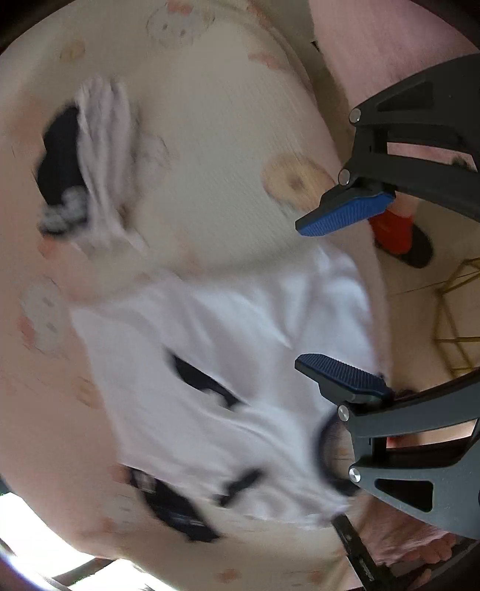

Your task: Fold clothes

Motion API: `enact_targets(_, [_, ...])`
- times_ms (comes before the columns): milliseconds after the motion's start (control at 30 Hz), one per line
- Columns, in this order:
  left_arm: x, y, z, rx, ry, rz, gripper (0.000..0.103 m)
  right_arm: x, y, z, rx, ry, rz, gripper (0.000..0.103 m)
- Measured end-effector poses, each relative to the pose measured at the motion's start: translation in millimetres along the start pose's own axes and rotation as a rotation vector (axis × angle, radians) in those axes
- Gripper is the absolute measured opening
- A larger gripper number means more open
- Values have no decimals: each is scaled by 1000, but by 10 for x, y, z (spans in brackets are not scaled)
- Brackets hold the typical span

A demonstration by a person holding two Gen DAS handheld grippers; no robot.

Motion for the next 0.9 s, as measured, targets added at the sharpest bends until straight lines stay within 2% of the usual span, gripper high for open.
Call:
enact_targets(33, [25, -11, 119, 5, -65, -2, 56, 27, -23, -97, -10, 36, -16, 69])
enact_targets(100, [85, 48, 309, 7, -145, 7, 56, 165, 74, -319, -58, 115, -12, 70])
enact_targets(200, [126, 7, 402, -113, -221, -11, 56, 224, 321, -652, -26, 239, 78, 70])
enact_targets(233, [151, 9, 365, -148, -216, -15, 56, 218, 380, -710, 23, 276, 104, 70])
enact_targets(300, [149, 81, 264, -150, -192, -2, 56, 192, 446, -733, 148, 323, 133, 69])
enact_targets(400, [98, 183, 158, -175, -176, 35, 56, 206, 597, -552, 216, 279, 132, 69])
enact_targets(433, [71, 210, 137, -193, -175, 51, 52, 210, 627, -479, 234, 258, 137, 69])
enact_targets(467, [44, 237, 116, -212, -175, 67, 33, 186, 646, -420, 239, 246, 152, 69])
enact_targets(500, [17, 264, 95, -231, -175, 83, 24, 145, 666, -373, 237, 240, 172, 69])
enact_targets(533, [-26, 299, 103, -260, -191, 105, 22, 105, 686, -325, 236, 234, 192, 65])
enact_targets(600, [-80, 368, 124, -277, -228, 111, 22, 25, 726, -230, 232, 221, 232, 58])
enact_targets(633, [-80, 367, 170, -290, -254, 107, 22, -6, 748, -217, 231, 227, 247, 57])
enact_targets(700, [-34, 355, 172, -314, -279, 95, 24, -43, 770, -219, 283, 257, 264, 57])
enact_targets(767, [29, 340, 137, -295, -280, 54, 33, -40, 764, -207, 311, 274, 258, 58])
enact_targets(833, [62, 234, 241, -323, -286, 31, 48, -19, 821, -181, 260, 268, 251, 67])
enact_targets(900, [100, 274, 232, -352, -300, 30, 49, -38, 894, -168, 205, 260, 256, 68])
Point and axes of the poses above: each gripper's, at about its wrist camera, not at the fingertips, and y roughly the way its jaws point, z to its left, x to its top, the point moved 3 cm from there along y, roughly the way its jaws point, and after that the axes turned 13 degrees about z, right-handed, at the moved point
